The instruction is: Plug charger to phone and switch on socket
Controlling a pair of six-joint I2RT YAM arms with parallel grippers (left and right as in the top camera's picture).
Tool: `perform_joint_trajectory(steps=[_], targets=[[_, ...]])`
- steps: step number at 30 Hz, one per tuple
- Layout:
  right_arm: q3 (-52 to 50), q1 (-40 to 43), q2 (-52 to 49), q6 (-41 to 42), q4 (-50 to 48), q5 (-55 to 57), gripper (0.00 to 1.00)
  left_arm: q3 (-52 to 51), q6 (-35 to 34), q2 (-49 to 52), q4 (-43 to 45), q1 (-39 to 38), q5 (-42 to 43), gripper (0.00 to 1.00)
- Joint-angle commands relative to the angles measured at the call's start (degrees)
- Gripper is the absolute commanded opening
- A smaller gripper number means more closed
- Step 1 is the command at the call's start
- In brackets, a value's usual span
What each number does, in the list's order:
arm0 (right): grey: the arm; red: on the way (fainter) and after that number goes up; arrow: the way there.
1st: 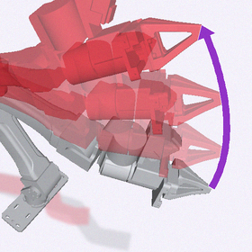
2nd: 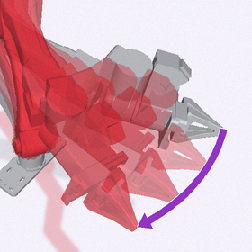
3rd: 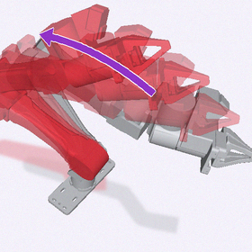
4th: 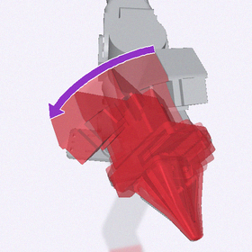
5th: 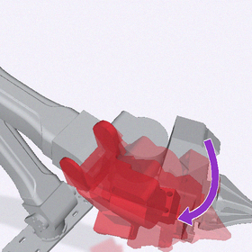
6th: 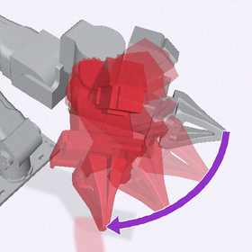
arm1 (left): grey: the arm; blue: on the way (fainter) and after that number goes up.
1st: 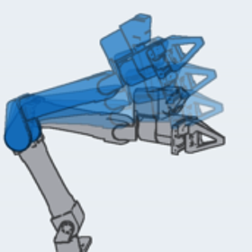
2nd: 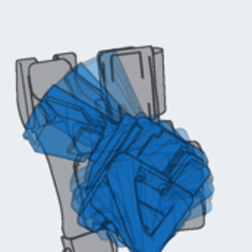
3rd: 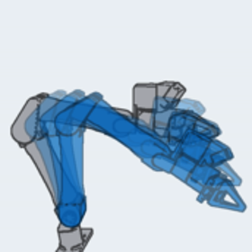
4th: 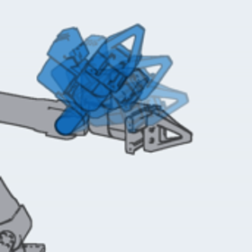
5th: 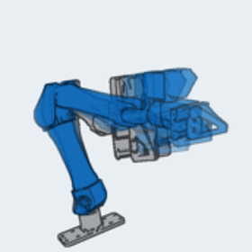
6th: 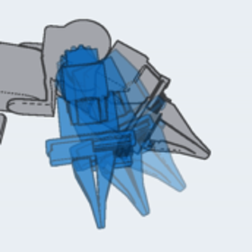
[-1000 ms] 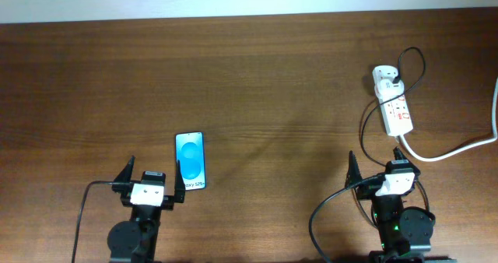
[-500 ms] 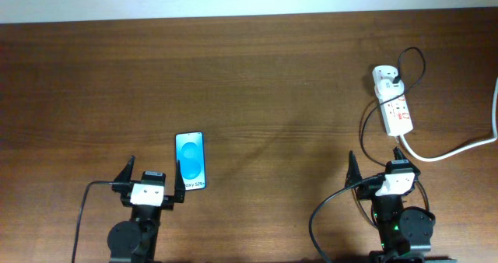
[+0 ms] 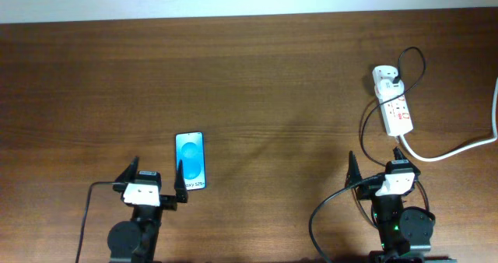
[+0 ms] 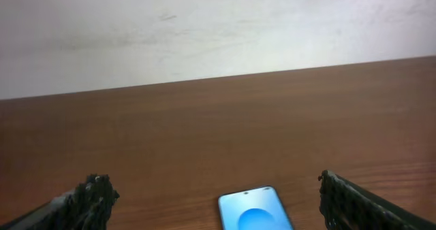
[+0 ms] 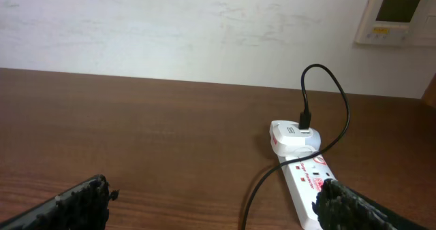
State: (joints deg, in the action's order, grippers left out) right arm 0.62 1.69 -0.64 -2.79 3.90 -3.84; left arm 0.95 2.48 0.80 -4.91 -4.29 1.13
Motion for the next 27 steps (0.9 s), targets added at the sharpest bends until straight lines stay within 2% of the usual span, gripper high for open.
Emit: perform_joint_trajectory(steps=[1,2,6,19,27], targets=[[-0.31,-0.52,0.28,0.22,0.39,1.09,0.98,1.99,-3.17,-0.35,-4.17,0.39,6.75,0.99],[-0.31,-0.52,0.28,0.22,0.42,1.09,0.98,3.82,-3.15,-0.22,-7.85,0.39,6.6,0.99],[-0.31,-0.52,0.28,0.22,0.39,1.09,0.98,8.37,-3.15,-0.11,-12.85,0.39,6.62,0.99],[-0.31,-0.52,0.28,0.22,0.39,1.09,0.98,18.64,-3.13,0.52,-17.55,0.39,6.6,0.99],[-0.31,-0.52,0.28,0.22,0.42,1.09,0.98,25.51,-2.91,14.6,-17.68,0.39,6.6,0.99]])
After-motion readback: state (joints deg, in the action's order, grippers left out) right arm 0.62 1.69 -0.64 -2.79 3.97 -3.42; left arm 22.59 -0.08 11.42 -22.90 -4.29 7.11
